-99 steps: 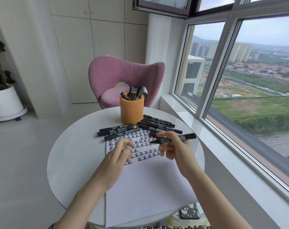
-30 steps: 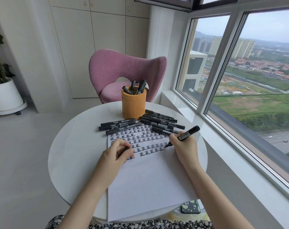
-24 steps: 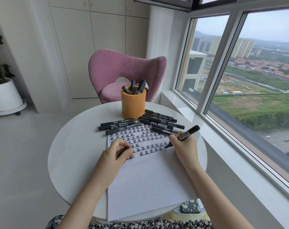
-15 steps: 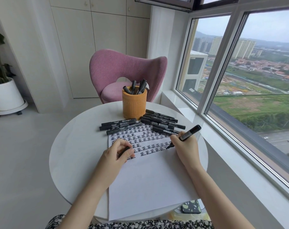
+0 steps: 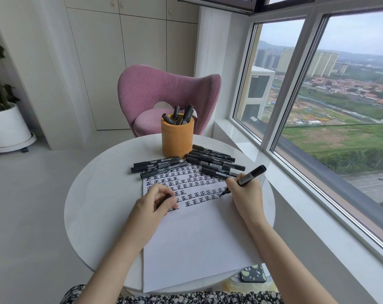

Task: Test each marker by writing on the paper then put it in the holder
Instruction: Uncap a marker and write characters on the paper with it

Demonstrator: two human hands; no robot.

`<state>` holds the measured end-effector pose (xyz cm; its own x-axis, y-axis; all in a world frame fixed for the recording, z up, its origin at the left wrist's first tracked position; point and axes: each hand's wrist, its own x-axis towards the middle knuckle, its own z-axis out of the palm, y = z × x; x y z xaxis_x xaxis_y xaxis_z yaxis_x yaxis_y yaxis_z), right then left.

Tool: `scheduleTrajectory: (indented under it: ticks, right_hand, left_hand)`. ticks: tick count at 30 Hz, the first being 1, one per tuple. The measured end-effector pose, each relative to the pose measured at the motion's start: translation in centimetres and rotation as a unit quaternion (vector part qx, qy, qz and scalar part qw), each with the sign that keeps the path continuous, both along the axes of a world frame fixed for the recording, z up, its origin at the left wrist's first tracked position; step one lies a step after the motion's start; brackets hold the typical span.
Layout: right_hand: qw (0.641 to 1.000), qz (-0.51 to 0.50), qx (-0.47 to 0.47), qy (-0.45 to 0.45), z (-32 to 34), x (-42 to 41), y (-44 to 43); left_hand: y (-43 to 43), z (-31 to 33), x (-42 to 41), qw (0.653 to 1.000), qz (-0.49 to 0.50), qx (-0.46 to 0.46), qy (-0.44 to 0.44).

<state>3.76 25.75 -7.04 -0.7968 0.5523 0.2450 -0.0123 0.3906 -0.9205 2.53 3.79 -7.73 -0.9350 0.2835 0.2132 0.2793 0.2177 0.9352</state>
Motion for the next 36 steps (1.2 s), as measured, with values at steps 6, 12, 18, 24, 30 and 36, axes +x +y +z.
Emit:
scheduleTrajectory:
  ticks: [6, 12, 18, 24, 30, 36]
  right_hand:
    - [1.000, -0.008, -0.007, -0.004, -0.04, -0.09, 0.19]
    - [1.000, 0.006, -0.013, -0.014, -0.03, -0.09, 0.08]
    - [1.000, 0.016, 0.000, -0.013, -0.04, -0.02, -0.08]
    - [1.000, 0.017, 0.001, -0.011, 0.03, 0.01, -0.08]
    - [1.000, 0.018, 0.000, -0.009, 0.09, 0.11, -0.02]
    - [1.000, 0.019, -0.003, -0.005, 0.09, 0.17, 0.03]
  left_hand:
    - [-0.01, -0.15, -0.12, 1.000, -0.001, 0.002, -0.001]
    - [0.07, -0.24, -0.25, 1.000, -0.003, 0.012, 0.002]
    - [0.11, -0.30, -0.23, 1.000, -0.006, 0.015, 0.001]
    - [0.08, -0.27, -0.24, 1.000, -0.006, 0.013, -0.001]
    - [0.10, -0.21, -0.17, 1.000, -0.005, 0.019, -0.004]
    - [0.14, -0.21, -0.19, 1.000, -0.005, 0.016, -0.002]
